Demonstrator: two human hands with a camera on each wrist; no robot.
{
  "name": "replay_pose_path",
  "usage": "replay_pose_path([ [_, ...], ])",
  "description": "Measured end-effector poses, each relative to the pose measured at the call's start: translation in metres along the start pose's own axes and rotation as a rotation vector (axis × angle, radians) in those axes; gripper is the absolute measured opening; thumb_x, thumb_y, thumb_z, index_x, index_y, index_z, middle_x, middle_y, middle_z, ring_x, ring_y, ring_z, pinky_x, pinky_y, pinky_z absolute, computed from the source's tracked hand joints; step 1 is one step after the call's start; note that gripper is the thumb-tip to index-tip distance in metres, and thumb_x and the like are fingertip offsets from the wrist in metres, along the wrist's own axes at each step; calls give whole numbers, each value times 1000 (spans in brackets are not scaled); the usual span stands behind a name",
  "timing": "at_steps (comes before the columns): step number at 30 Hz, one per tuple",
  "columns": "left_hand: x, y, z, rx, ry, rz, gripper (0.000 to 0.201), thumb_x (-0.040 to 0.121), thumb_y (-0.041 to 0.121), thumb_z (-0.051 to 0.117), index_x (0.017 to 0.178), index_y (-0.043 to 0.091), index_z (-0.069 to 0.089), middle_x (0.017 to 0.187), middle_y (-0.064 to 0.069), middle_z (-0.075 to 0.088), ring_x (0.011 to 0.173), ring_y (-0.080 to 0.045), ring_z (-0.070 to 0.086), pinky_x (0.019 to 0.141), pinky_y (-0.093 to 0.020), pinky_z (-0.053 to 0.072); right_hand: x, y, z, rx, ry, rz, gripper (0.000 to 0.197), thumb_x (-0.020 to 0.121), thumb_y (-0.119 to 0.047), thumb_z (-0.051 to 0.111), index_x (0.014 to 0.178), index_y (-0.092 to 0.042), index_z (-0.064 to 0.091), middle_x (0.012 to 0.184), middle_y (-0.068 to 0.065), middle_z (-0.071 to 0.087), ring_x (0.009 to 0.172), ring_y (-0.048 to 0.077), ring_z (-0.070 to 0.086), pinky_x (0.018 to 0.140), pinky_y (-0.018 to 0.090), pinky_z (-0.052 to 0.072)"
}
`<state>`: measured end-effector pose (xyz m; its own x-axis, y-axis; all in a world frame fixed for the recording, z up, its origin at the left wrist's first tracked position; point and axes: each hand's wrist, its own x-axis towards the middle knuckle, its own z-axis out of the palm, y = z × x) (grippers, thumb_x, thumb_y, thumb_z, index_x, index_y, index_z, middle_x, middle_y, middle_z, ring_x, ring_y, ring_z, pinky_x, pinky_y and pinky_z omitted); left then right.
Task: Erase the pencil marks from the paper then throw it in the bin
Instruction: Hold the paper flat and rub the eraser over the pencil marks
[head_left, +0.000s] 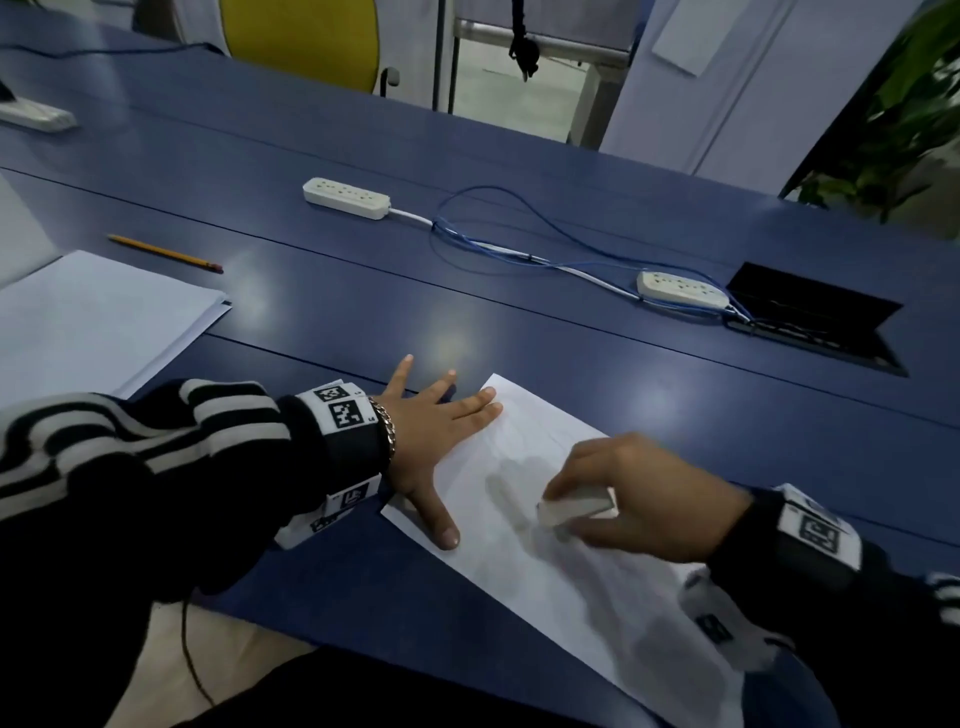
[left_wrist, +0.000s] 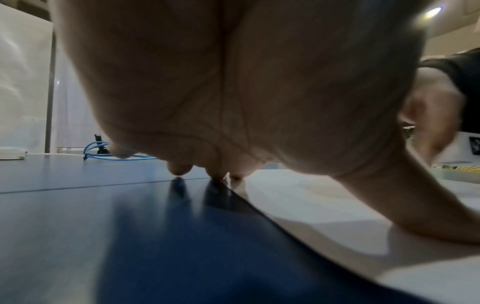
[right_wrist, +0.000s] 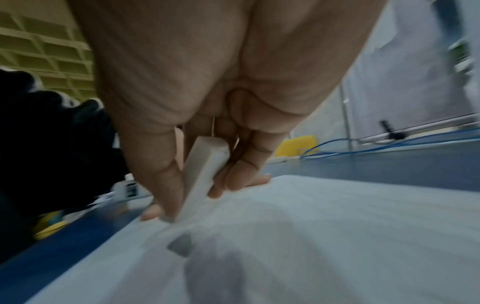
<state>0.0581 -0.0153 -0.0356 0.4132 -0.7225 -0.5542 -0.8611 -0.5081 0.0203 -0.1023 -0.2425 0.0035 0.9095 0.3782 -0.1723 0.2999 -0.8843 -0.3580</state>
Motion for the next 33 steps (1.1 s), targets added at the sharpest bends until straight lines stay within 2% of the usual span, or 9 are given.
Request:
replay_pose_path([
  [2, 5, -9, -5, 32, 28, 40, 161, 51, 95, 75, 161, 39, -28, 167, 18, -36, 156, -30, -33, 115, -75, -22, -15, 22, -5, -40, 98, 115, 27, 80, -40, 76, 106, -34, 73, 93, -25, 59, 81, -7, 52, 76, 7, 37],
  [5, 18, -25, -22, 73, 114, 59, 161, 49, 92, 79, 157, 47, -31, 167, 10, -39, 155, -35, -33, 120, -72, -16, -34, 36, 0, -78, 85, 248, 28, 79, -45, 74, 105, -36, 73, 93, -25, 59, 83, -4, 56, 77, 17, 45],
  [10, 31, -37, -43, 122, 296, -48, 134, 70, 92, 65, 160, 48, -24, 172, -4, -31, 159, -39, -22, 125, -69, -1, -49, 18, 20, -87, 102, 327, 38, 81, -61, 62, 107, -35, 71, 98, -21, 64, 91, -1, 57, 83, 19, 47],
  [12, 31, -25, -43, 121, 340, -76, 114, 86, 79, 63, 166, 41, -9, 176, -7, -15, 162, -36, -7, 128, -61, 8, -53, 6, 30, -87, 115, 349, 36, 82, -58, 61, 107, -34, 69, 97, -19, 62, 91, 0, 56, 83, 20, 48],
  [15, 24, 1, -36, 16, 346, 60, 85, 98, 60, 61, 167, 31, 21, 172, -2, 23, 157, -27, 28, 120, -40, 30, -55, -10, 38, -60, 132, 383, 33, 84, -59, 61, 104, -34, 68, 96, -19, 61, 91, 2, 57, 84, 22, 49],
  [18, 14, 19, -20, -70, 192, 129, 110, 89, 77, 62, 170, 24, 10, 178, 5, 3, 162, -16, 9, 128, -32, 12, -50, -13, 25, -45, 78, 385, 36, 84, -59, 62, 109, -34, 68, 101, -18, 64, 95, 2, 58, 87, 22, 48],
  [22, 15, 16, -4, -46, 86, 129, 151, 64, 93, 70, 167, 25, -16, 174, 9, -23, 161, -13, -17, 131, -50, -6, -20, -1, -1, -27, 131, 326, 30, 79, -41, 74, 106, -30, 73, 100, -12, 70, 93, 6, 63, 84, 20, 46],
  [30, 14, 16, 2, -49, 60, 99, 162, 54, 97, 71, 161, 31, -30, 169, 8, -36, 156, -16, -32, 125, -64, -15, 45, 33, -1, -62, 234, 359, 34, 79, -33, 76, 111, -23, 72, 104, -3, 70, 97, 17, 64, 81, 18, 37],
  [33, 15, 16, 2, -36, 52, 94, 161, 53, 99, 68, 160, 32, -31, 169, 9, -36, 157, -17, -31, 124, -67, -14, 50, 38, 2, -89, 230, 372, 34, 79, -35, 74, 111, -23, 72, 106, -2, 70, 101, 20, 64, 88, 26, 46],
])
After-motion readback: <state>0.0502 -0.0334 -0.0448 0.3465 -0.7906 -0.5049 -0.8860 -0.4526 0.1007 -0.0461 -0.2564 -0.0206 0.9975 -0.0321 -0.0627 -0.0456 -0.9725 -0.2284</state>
